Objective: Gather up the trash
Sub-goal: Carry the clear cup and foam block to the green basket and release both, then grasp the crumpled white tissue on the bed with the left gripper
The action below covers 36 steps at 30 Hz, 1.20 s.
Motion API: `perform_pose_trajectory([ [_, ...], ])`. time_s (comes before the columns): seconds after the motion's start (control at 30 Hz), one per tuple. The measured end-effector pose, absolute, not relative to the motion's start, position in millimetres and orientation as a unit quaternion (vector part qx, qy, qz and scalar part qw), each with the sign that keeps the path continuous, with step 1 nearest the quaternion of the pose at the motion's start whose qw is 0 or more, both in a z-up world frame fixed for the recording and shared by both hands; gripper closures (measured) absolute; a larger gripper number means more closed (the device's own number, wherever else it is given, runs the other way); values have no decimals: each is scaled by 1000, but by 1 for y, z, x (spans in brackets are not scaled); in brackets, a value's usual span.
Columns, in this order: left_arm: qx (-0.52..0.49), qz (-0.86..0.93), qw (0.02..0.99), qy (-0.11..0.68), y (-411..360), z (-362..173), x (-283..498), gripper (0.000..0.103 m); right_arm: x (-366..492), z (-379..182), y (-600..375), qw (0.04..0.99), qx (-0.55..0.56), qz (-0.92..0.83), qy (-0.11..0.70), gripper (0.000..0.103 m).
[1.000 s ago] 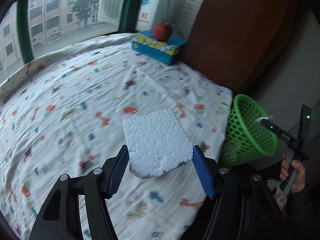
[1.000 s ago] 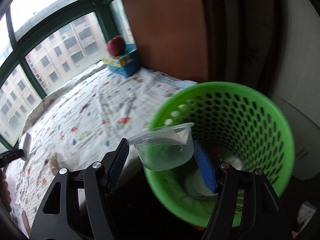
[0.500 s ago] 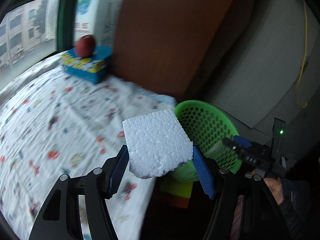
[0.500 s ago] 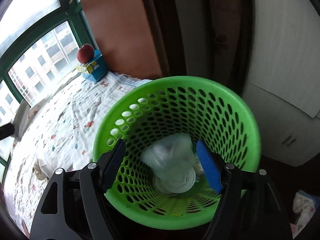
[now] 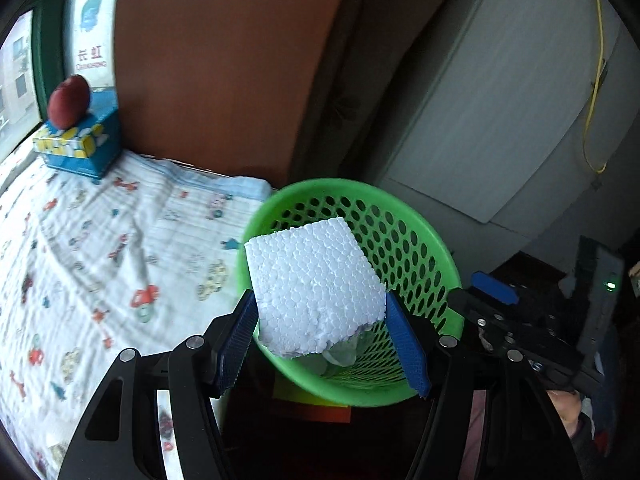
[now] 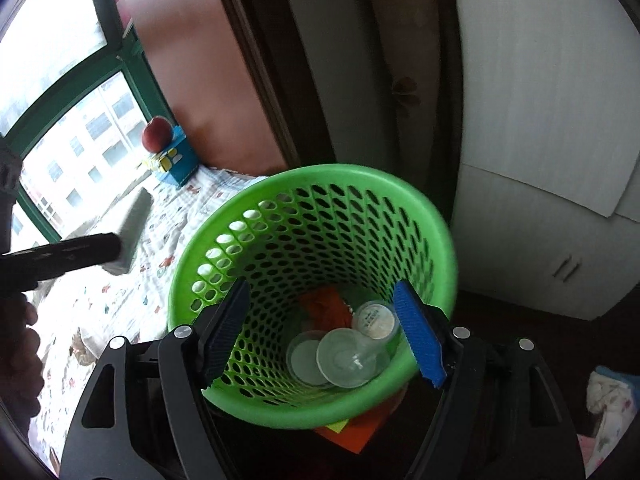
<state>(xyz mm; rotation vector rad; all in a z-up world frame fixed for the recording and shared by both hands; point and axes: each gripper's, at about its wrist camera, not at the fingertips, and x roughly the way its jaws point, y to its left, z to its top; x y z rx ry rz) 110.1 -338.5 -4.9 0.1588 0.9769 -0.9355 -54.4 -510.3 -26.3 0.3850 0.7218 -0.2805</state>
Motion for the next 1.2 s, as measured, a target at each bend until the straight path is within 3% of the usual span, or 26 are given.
perform_pose_trajectory([
  [0.23,80,-446,757,472,-372,-21,105,38,-70,-27,-516,908,192,-140,344,29],
  [0.33,79,-451,752,474,-377,-23,103,31,-73,-27,-517,908,197,-139,344,29],
  [0.37,79,-450,753,473,-378,-23,102,22,-74,-28,-517,908,197,-139,344,29],
  [0.4,76,-449,755,472,-377,-23,101,19,-74,-28,-516,907,197,-139,344,29],
  [0.73,78,-415,786,452,-322,-12,99,19,-68,-23,-493,913,187,-110,345,29],
  [1.2,21,-303,839,452,-160,-10,123,19,-23,-14,-411,921,149,-22,360,29],
])
